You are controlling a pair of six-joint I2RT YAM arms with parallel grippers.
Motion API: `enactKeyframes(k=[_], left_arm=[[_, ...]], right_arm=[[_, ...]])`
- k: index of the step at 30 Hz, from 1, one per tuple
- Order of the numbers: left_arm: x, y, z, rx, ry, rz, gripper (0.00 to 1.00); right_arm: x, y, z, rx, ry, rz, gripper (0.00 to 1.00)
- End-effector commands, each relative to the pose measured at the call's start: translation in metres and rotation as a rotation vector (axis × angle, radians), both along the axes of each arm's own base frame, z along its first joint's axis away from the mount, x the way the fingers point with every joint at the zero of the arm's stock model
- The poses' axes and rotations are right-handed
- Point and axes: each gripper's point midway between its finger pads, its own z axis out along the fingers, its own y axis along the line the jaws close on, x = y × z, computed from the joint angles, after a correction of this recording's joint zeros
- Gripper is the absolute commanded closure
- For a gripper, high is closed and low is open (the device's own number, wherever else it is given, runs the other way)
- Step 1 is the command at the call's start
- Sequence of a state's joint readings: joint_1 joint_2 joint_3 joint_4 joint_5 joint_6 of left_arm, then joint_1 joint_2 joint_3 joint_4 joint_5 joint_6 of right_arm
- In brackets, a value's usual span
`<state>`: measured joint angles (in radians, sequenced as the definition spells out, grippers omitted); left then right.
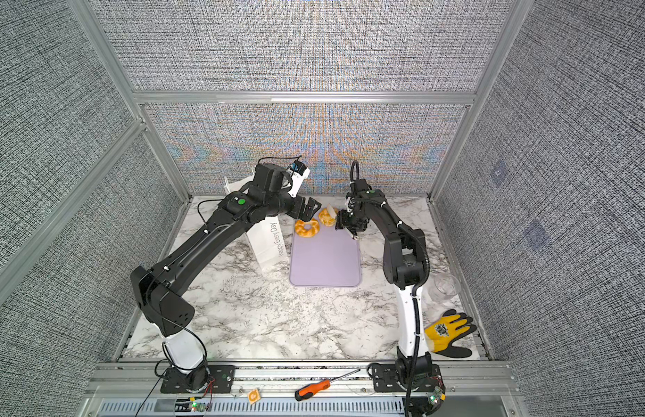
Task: Place the fake bread into the paper bag
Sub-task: 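Lower the tongs around the round bun on the tray with right gripper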
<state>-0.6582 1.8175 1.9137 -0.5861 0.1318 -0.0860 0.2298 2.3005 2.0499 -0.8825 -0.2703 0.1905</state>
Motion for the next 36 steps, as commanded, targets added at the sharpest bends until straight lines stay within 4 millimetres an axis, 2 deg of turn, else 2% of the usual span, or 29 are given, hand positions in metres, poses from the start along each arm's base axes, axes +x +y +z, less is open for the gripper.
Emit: enactKeyframes(k=[1,7,14,24,26,31,36], left_arm=[[-0.001,0.002,-0.001,0.023,-0.002,-0.008,0.01],[-0.001,0.003,-0.003,0.050,-0.006,-0.024,0.01],[-0.003,0.002,-0.001,0.070,-0.018,-0.051,0.01],[-0.010,0.010,-0.005,0.112,-0.038,-0.064,0.01],[-0.010,0.011,-0.005,0.121,-0.044,-0.066,0.01],[-0.012,0.013,-0.007,0.134,-0.049,-0.074,0.01],[-0.013,0.016,-0.010,0.149,-0.052,-0.069,0.01]], right_arm=[[-0.016,0.007,-0.002,0.039,0.069,0.007,0.38],[-0.041,-0.003,-0.009,-0.005,0.131,0.005,0.41],[-0.069,0.001,0.004,-0.011,0.165,0.055,0.43],[-0.117,-0.017,0.014,-0.094,0.205,0.034,0.42],[-0.119,-0.017,0.019,-0.104,0.190,0.031,0.41],[-0.108,-0.016,0.030,-0.170,0.112,0.041,0.35],[-0.096,-0.019,0.022,-0.278,0.081,0.081,0.30]])
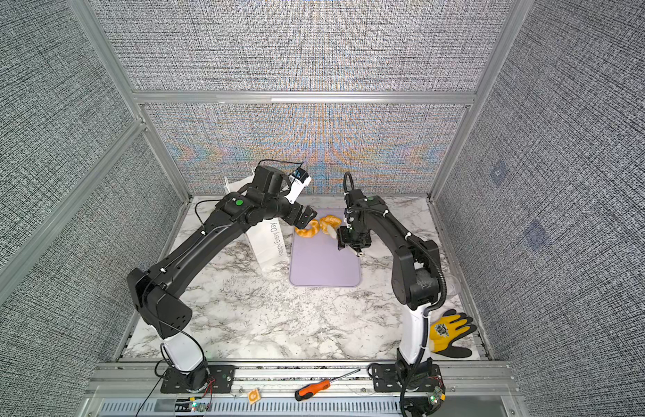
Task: Place the fake bread into the paper bag
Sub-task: 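Lower the tongs around the round bun on the tray with right gripper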
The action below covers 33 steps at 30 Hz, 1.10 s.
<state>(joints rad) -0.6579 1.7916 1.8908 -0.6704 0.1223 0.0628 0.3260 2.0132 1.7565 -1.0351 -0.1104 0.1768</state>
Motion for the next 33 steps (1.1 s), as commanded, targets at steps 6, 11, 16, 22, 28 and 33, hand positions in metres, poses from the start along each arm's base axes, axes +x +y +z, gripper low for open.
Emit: enactKeyframes(k=[6,11,16,22,28,33], left_arm=[[-0.001,0.009,0.003,0.026,-0.032,0.018,0.01],[0.000,0.011,0.002,0.033,-0.030,0.024,0.01],[0.001,0.011,0.002,0.033,-0.031,0.028,0.01],[0.002,0.011,-0.001,0.038,-0.024,0.034,0.01],[0.003,0.011,-0.002,0.040,-0.020,0.037,0.01],[0.003,0.012,-0.002,0.042,-0.020,0.045,0.01]], right_arm=[[0.023,-0.013,-0.007,-0.148,-0.064,0.049,0.28],[0.028,0.000,-0.009,-0.153,-0.082,0.124,0.27],[0.025,0.001,-0.017,-0.179,-0.067,0.174,0.27],[0.031,-0.007,-0.020,-0.237,-0.075,0.193,0.27],[0.040,-0.003,-0.023,-0.242,-0.087,0.212,0.27],[0.041,0.003,-0.026,-0.237,-0.089,0.250,0.27]])
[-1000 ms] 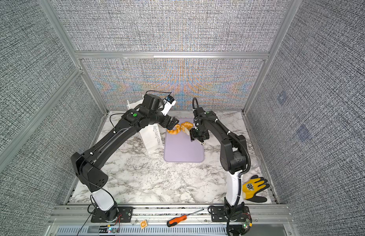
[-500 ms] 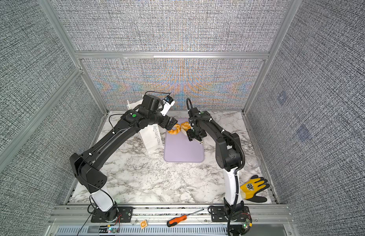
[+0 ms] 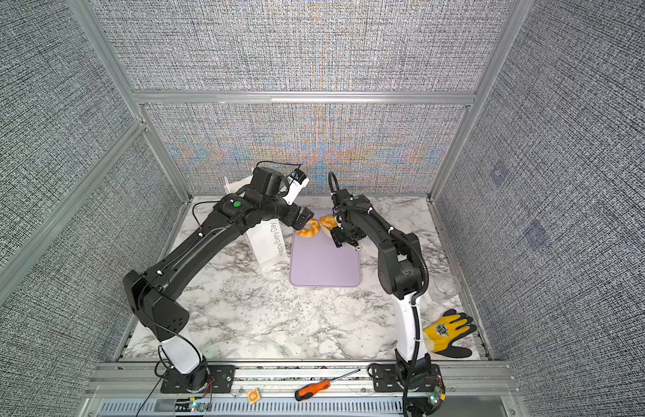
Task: Place the fake bread into the paper bag
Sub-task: 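Lower the tongs around the round bun on the tray with right gripper, then close the tongs on the round bun with right gripper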
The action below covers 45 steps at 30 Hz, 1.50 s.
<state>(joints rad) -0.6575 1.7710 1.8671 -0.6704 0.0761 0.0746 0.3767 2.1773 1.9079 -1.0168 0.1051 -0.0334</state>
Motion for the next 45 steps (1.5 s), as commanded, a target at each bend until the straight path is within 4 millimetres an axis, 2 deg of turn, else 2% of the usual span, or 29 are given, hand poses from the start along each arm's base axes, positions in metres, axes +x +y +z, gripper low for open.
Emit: enactKeyframes(k=[1,7,13,19,23,27,33,40,45], left_arm=[[0.003,0.003,-0.001,0.013,-0.001,0.016,0.01],[0.003,0.004,-0.003,0.019,0.002,0.022,0.01],[0.003,0.004,-0.004,0.019,0.004,0.024,0.01],[0.004,0.004,-0.004,0.021,0.003,0.028,0.01],[0.004,0.004,-0.004,0.023,0.001,0.026,0.01],[0.004,0.004,-0.005,0.027,-0.001,0.026,0.01],[0.006,0.004,-0.003,0.027,-0.010,0.024,0.01],[0.005,0.005,-0.001,0.030,-0.020,0.027,0.01],[0.003,0.010,0.006,0.005,-0.033,0.049,0.01]], right_arm=[[0.000,0.002,-0.002,-0.010,0.006,0.035,0.27],[0.003,0.004,-0.008,-0.014,0.019,0.051,0.26],[0.010,0.001,-0.011,-0.043,0.024,0.033,0.27],[0.011,-0.006,-0.022,-0.101,0.072,-0.015,0.27],[0.011,-0.005,-0.022,-0.093,0.078,-0.022,0.30],[0.009,-0.004,-0.021,-0.091,0.089,-0.009,0.38],[-0.008,-0.002,-0.015,-0.062,0.127,0.015,0.45],[-0.034,-0.005,-0.005,-0.004,0.112,0.023,0.45],[-0.042,0.002,0.004,0.091,0.081,-0.007,0.46]])
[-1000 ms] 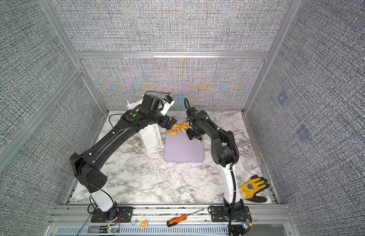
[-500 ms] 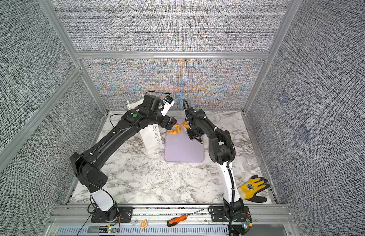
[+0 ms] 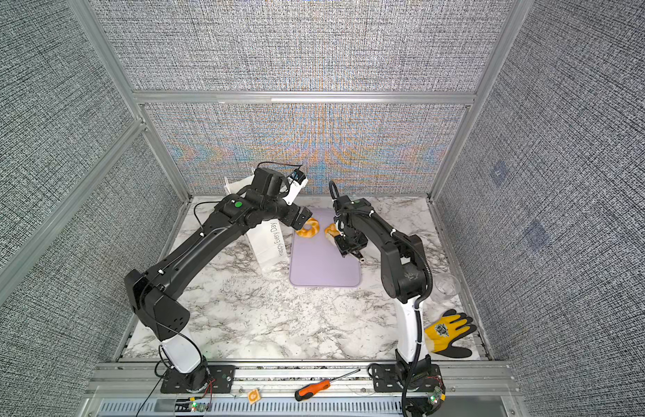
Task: Place the fake bread into the paper bag
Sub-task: 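Close the tongs on the round bun with right gripper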
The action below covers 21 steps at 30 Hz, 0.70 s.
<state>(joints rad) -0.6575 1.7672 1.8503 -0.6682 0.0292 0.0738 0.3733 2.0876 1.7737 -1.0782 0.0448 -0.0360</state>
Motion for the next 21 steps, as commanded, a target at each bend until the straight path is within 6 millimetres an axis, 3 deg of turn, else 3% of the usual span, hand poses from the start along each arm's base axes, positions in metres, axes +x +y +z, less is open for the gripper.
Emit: enactKeyframes(k=[1,21], left_arm=[[-0.002,0.003,0.013,-0.030,-0.030,0.012,0.01],[-0.019,0.025,0.034,-0.075,-0.082,0.029,0.01]], right_arm=[[0.003,0.012,0.009,0.090,-0.045,-0.023,0.46],[-0.015,0.023,0.045,0.231,-0.149,-0.119,0.47]])
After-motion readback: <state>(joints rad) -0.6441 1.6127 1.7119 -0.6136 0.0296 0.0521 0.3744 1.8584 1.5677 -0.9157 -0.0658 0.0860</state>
